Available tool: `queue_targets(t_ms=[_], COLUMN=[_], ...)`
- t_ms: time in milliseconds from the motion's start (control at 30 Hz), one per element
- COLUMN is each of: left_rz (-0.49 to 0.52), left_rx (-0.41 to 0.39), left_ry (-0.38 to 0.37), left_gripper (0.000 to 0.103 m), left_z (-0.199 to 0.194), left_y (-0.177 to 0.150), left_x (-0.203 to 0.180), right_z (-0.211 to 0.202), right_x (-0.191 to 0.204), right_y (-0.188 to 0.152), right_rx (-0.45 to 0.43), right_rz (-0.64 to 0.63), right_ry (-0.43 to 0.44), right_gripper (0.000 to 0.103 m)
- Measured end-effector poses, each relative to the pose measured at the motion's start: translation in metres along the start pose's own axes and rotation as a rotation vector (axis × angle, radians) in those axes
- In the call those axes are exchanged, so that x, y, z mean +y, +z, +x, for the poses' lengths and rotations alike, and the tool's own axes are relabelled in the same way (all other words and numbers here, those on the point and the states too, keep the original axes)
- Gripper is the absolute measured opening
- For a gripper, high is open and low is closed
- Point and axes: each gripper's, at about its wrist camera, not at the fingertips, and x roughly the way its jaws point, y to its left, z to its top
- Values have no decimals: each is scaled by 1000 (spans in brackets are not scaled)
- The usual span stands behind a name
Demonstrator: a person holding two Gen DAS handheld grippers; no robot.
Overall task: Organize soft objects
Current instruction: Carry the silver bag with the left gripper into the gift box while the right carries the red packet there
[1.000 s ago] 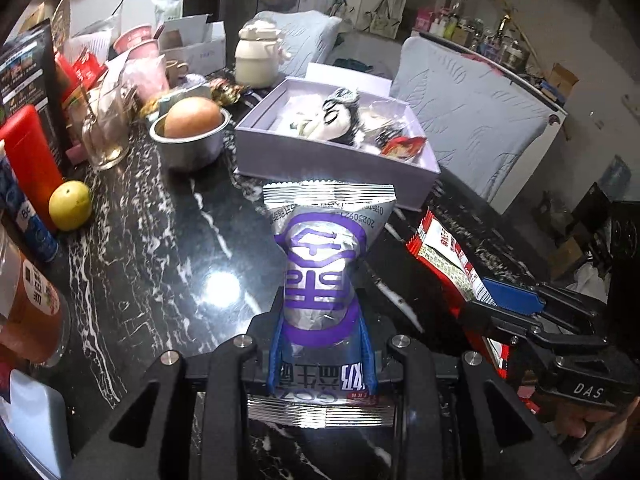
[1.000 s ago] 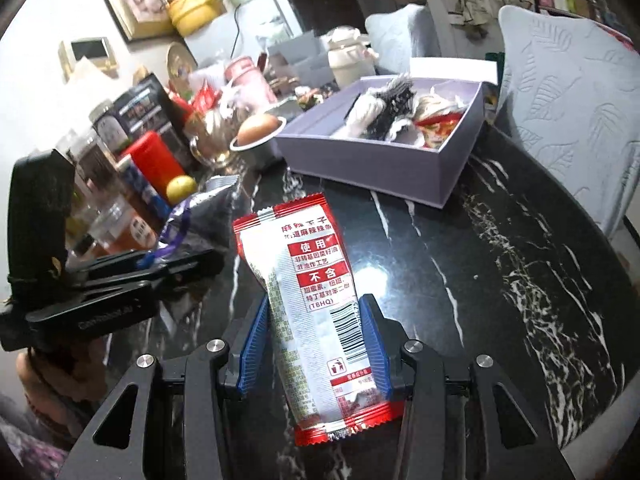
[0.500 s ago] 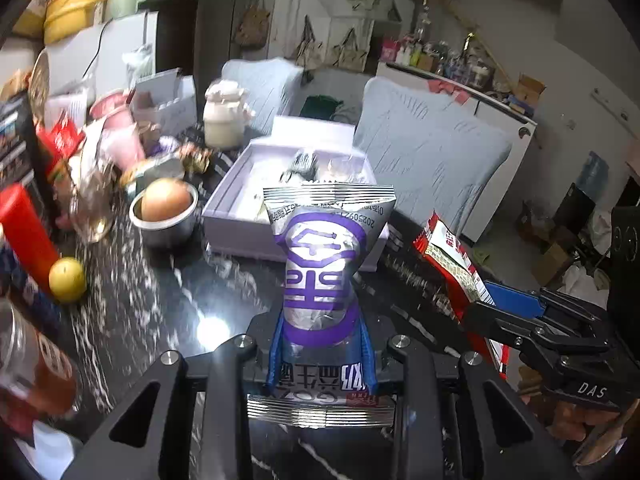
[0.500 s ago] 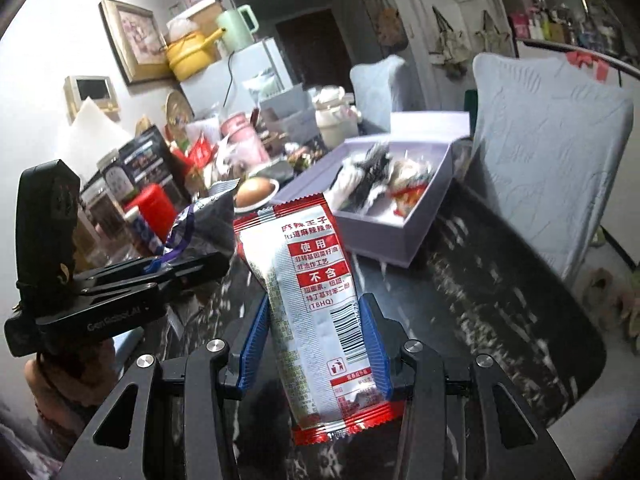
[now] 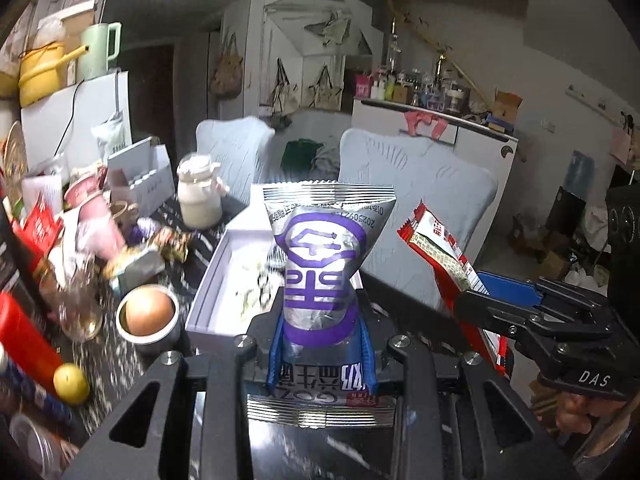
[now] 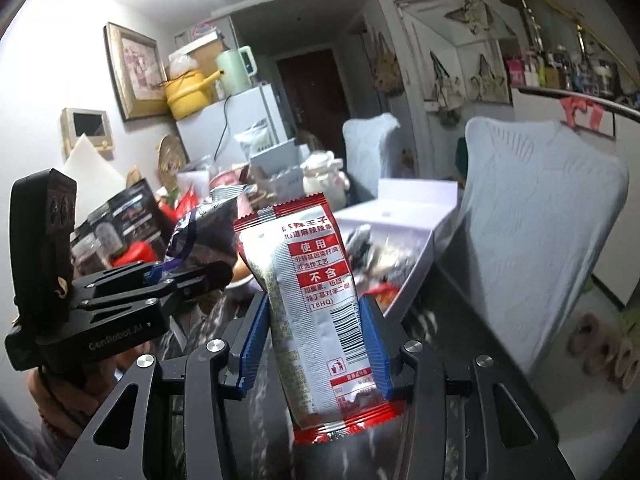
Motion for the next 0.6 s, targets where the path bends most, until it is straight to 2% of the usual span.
queue_targets(t_ms=[233, 600], left_rz=[12, 20], left_rx=[-52, -60], left_ry=[-5, 12], left_gripper=[30, 30], left_z=[24, 80], left_y=[31, 61], left_x=[11, 39], right_z=[19, 77], right_x=[-14, -38], right_y=[30, 68], right_rx=[-41, -56], right_rz=[6, 29], right_ry=[-21, -57], right_gripper=[45, 44])
